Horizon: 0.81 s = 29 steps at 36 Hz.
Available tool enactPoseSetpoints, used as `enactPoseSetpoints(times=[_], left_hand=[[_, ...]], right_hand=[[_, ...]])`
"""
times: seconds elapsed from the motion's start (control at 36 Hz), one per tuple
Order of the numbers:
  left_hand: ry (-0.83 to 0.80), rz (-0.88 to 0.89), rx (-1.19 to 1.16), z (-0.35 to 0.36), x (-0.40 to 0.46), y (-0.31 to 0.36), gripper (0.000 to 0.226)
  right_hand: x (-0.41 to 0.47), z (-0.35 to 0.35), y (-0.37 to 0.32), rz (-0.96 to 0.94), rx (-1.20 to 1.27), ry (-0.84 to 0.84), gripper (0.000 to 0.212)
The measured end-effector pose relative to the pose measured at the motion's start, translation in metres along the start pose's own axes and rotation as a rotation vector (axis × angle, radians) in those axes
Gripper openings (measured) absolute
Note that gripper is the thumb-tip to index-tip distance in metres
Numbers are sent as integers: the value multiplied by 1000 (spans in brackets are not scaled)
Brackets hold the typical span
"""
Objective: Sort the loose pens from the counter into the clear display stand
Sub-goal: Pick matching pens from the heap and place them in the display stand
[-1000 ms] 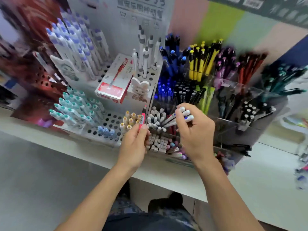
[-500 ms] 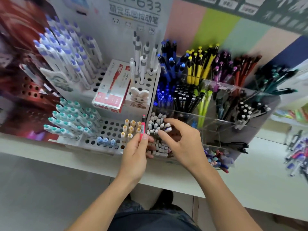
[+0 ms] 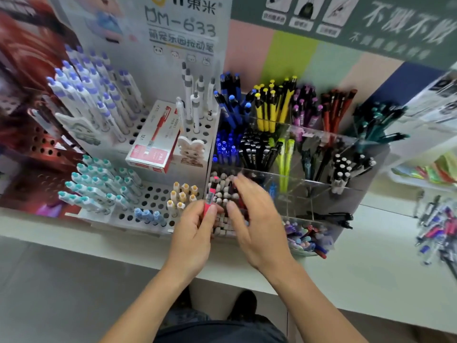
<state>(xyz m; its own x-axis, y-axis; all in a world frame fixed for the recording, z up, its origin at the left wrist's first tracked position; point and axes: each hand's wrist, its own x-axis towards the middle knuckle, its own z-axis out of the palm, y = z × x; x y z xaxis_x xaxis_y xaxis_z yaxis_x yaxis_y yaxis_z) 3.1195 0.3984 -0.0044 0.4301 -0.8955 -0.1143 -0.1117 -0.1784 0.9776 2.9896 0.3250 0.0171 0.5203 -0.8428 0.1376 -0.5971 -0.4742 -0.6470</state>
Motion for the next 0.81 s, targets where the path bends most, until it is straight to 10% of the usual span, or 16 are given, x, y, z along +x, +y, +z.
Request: enactPoseSetpoints(times=[0.17,0.42,0.56,0.81], left_hand=[[-143,218,187,20,0,30,20],[-228,310,331,42,2,46,23],[85,182,403,22,11,31,41],[61,312,638,23,21,23,15]], right_hand=[[-1,-44,-5,323,675,5,10],[-23,-70,15,349,759,217,16],[-22,-93,25,266,631,539,12],[11,-43,14,-12,-119,44,23]])
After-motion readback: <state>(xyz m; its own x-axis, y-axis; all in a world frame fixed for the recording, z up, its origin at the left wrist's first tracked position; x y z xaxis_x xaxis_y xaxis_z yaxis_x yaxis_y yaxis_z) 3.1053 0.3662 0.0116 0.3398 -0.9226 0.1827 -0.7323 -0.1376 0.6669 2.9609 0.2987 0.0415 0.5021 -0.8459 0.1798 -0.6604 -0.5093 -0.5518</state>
